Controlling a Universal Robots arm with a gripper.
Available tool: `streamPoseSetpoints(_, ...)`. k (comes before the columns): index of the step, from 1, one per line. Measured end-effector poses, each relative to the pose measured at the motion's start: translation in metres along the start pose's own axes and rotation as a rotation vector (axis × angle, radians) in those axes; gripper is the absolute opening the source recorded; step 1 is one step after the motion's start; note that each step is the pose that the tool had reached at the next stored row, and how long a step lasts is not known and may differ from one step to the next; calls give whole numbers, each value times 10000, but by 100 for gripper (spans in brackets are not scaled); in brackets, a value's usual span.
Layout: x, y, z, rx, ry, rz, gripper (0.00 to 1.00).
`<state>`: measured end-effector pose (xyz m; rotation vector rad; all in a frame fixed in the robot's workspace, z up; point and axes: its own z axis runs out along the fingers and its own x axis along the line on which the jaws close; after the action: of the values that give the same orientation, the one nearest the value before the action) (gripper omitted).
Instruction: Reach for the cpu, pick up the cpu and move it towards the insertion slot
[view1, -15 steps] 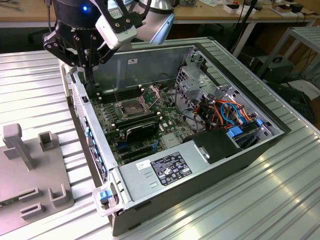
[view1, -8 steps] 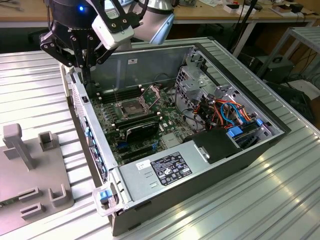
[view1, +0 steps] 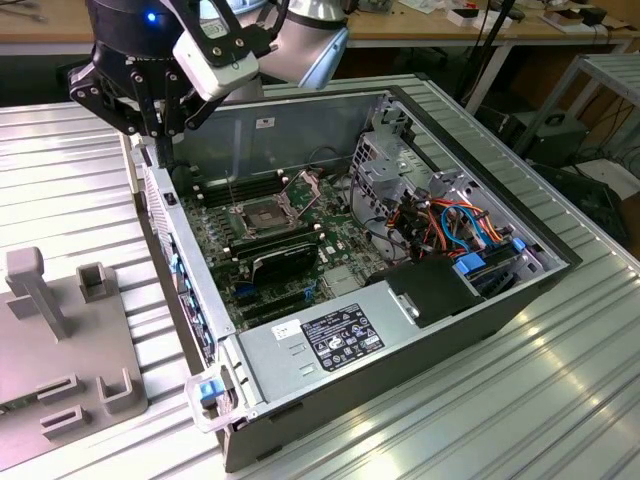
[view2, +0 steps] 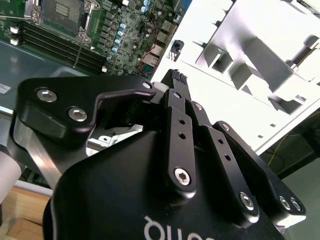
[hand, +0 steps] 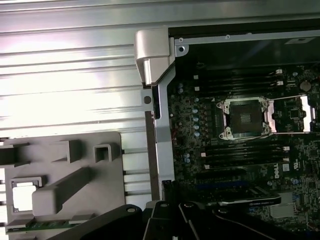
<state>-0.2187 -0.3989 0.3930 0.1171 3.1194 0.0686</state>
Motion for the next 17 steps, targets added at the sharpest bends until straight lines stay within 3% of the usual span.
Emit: streamPoseSetpoints(17, 144, -11, -1, 2, 29, 1, 11)
